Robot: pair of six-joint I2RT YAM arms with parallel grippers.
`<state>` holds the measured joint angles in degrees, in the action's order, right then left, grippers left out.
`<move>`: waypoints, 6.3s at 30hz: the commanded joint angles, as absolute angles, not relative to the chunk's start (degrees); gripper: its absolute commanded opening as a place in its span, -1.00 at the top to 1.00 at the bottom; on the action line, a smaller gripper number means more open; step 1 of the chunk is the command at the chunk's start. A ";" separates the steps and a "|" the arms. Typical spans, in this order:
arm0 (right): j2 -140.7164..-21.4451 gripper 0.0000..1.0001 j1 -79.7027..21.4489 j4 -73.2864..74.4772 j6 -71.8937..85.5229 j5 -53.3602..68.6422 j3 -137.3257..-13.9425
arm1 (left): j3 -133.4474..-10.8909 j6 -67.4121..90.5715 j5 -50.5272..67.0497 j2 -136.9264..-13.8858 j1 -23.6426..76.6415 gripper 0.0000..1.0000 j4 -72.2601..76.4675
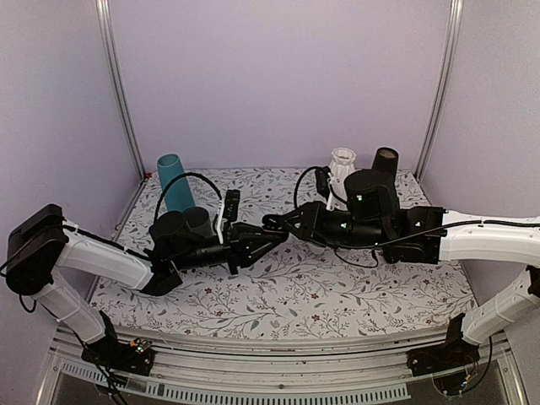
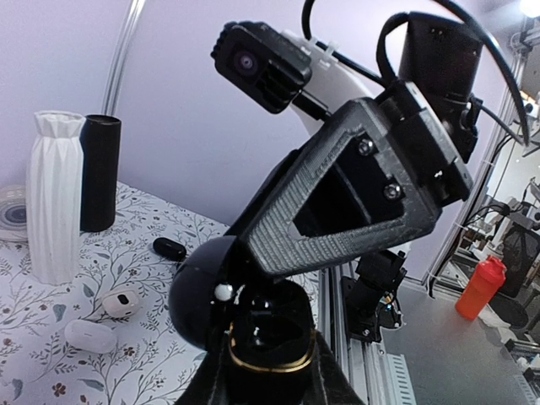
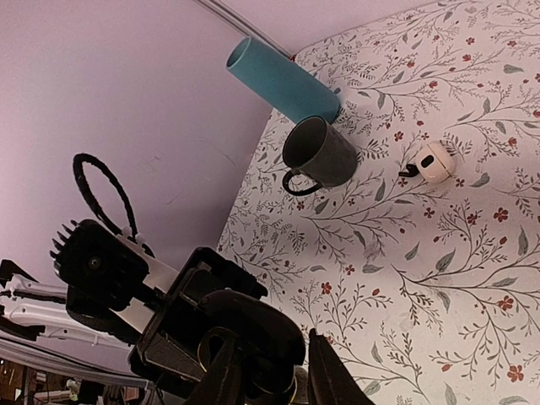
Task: Insert the wireless bluetooth earbuds into the charging case
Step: Adjust the right earbud in the right side groove of the charging case.
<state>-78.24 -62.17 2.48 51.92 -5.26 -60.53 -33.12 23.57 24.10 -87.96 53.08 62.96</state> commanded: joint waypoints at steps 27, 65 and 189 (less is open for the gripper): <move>-78.55 0.86 -61.78 16.74 37.42 -3.32 -68.73 | -34.54 8.15 20.06 -83.26 54.22 1.00 51.34; -88.43 0.91 -66.53 45.59 15.27 -10.46 -85.80 | -37.88 7.64 32.91 -82.25 52.47 1.00 42.46; -89.63 0.92 -72.60 52.04 0.56 -15.53 -89.64 | -41.24 12.74 49.73 -88.55 48.06 1.00 37.12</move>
<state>-89.97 -72.12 52.36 0.99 -15.81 -87.74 -39.77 13.37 48.66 -88.16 48.27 37.30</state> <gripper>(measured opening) 0.123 0.216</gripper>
